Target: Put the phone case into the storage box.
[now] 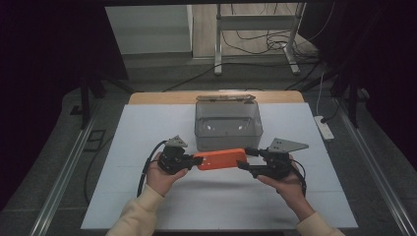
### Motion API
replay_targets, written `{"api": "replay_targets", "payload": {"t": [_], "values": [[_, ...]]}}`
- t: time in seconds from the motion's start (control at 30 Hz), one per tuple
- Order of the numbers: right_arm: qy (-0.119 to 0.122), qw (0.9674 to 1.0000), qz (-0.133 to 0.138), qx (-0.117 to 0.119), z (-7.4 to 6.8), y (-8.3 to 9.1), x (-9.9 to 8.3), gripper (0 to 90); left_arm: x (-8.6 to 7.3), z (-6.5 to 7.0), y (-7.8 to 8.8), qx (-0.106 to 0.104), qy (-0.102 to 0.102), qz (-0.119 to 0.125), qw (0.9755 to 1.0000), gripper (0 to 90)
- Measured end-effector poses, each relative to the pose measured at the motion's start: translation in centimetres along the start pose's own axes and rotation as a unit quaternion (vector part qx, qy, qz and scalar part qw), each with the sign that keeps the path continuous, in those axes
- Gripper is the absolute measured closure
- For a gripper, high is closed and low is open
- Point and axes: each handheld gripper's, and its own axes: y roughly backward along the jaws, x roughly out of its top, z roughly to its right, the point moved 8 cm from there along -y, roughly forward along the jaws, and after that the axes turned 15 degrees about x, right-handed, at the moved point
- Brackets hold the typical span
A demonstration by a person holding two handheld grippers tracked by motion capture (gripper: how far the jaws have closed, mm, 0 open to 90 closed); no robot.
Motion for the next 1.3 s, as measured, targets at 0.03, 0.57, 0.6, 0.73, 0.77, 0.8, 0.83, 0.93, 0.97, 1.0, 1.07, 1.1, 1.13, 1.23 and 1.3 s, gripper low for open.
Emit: {"api": "replay_targets", "payload": {"t": [0.03,0.57,0.6,0.73,0.77,0.8,0.83,0.93,0.97,1.0,1.07,1.1,1.13,1.23,1.3], "values": [[0.002,1.0,-0.002,-0.002,0.0,0.1,0.0,34.5,0.1,-0.1,0.1,0.004,-0.003,0.002,1.0,82.0],[0.015,0.9997,-0.019,-0.003,-0.3,1.3,1.5,23.7,0.2,0.1,0.0,0.029,-0.052,-0.004,0.9982,82.0],[0.017,0.9996,-0.021,-0.002,-0.3,1.3,1.6,23.4,0.2,0.2,0.0,0.031,-0.053,-0.005,0.9981,82.0],[0.019,0.9993,-0.031,0.001,-0.6,1.2,1.8,22.2,0.1,0.3,-0.2,0.032,-0.062,-0.009,0.9975,81.9],[0.019,0.9992,-0.036,0.002,-0.6,1.1,1.9,21.9,0.1,0.4,-0.2,0.031,-0.067,-0.013,0.9972,81.9],[0.017,0.9991,-0.038,0.004,-0.6,1.1,1.9,21.8,0.0,0.5,-0.3,0.032,-0.069,-0.016,0.997,81.9],[0.015,0.999,-0.041,0.005,-0.6,1.0,1.9,21.7,0.0,0.6,-0.3,0.033,-0.074,-0.017,0.9966,81.9],[0.011,0.9987,-0.049,0.01,-0.7,0.8,1.9,23.0,-0.1,0.9,-0.5,0.035,-0.088,-0.024,0.9952,81.9],[0.009,0.9984,-0.054,0.01,-0.7,0.7,1.8,23.0,-0.1,1.1,-0.5,0.035,-0.088,-0.024,0.9952,81.9],[0.009,0.9982,-0.059,0.01,-0.6,0.6,1.8,22.9,-0.1,1.1,-0.5,0.036,-0.093,-0.026,0.9947,81.9],[0.005,0.9976,-0.068,0.012,-0.6,0.3,1.7,22.8,-0.1,1.2,-0.6,0.037,-0.096,-0.027,0.9943,81.9],[0.004,0.9973,-0.073,0.012,-0.6,0.2,1.7,22.8,-0.1,1.3,-0.6,0.037,-0.097,-0.027,0.9943,81.9],[0.002,0.9969,-0.078,0.012,-0.6,0.1,1.7,22.8,-0.1,1.3,-0.6,0.037,-0.098,-0.027,0.9942,81.9],[0.001,0.9958,-0.09,0.013,-0.5,-0.4,1.6,23.0,-0.1,1.3,-0.7,0.036,-0.099,-0.028,0.9941,81.9],[0.0,0.9949,-0.099,0.016,-0.6,-0.7,1.6,23.2,-0.1,1.3,-0.7,0.036,-0.099,-0.029,0.994,81.9]]}}
